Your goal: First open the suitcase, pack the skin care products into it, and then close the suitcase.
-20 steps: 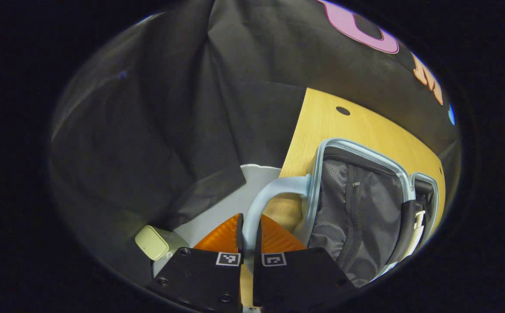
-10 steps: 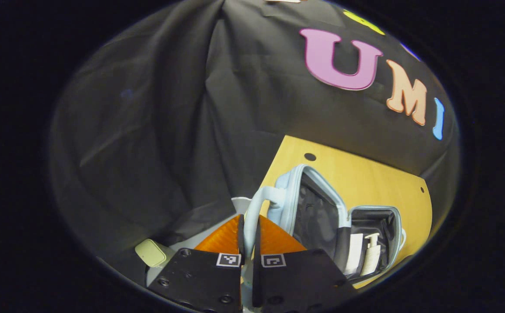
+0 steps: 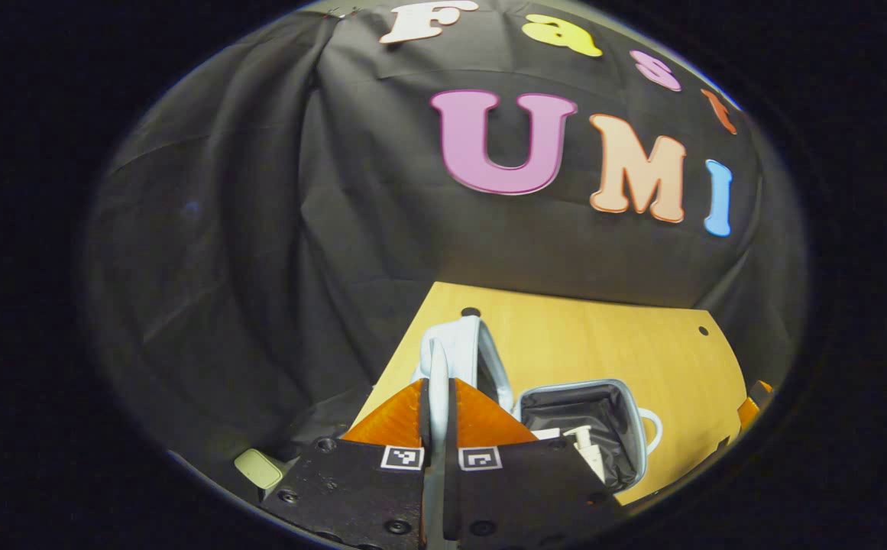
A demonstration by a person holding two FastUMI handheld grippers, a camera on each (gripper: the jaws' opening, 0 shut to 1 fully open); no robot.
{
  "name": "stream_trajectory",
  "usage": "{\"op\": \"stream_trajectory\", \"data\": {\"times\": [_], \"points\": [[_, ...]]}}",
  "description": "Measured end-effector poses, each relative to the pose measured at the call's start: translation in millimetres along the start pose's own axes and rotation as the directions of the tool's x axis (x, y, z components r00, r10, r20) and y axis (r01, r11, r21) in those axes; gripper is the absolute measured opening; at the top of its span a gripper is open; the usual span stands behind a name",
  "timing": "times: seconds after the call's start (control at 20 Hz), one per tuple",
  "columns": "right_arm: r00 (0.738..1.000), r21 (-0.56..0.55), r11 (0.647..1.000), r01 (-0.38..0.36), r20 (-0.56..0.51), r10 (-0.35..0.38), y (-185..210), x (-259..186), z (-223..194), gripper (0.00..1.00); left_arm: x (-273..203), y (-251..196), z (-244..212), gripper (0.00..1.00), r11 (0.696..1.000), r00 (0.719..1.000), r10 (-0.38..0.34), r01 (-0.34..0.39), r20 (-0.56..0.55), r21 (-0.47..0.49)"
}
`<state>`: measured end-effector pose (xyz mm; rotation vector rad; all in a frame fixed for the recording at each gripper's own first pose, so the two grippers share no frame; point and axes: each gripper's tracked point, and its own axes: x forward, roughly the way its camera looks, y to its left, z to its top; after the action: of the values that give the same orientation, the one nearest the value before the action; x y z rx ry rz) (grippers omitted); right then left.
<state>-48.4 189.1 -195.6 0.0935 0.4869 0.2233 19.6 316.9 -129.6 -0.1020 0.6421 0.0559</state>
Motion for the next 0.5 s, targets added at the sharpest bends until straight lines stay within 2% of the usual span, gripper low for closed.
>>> {"op": "stream_trajectory", "data": {"times": [0.25, 0.5], "points": [[1.0, 0.013, 1.0, 0.017, 0.007, -0.017, -28.0, -12.1, 3.3, 0.98, -9.4, -70.8, 11.7, 0.02, 0.995, 0.995, -0.101, 0.1, 0.026, 0.024], [0.999, 0.02, 0.999, 0.04, 0.006, -0.04, -52.5, -25.5, 4.6, 0.98, -12.5, -147.3, 7.7, 0.03, 0.975, 0.974, -0.223, 0.222, 0.032, 0.033]]}}
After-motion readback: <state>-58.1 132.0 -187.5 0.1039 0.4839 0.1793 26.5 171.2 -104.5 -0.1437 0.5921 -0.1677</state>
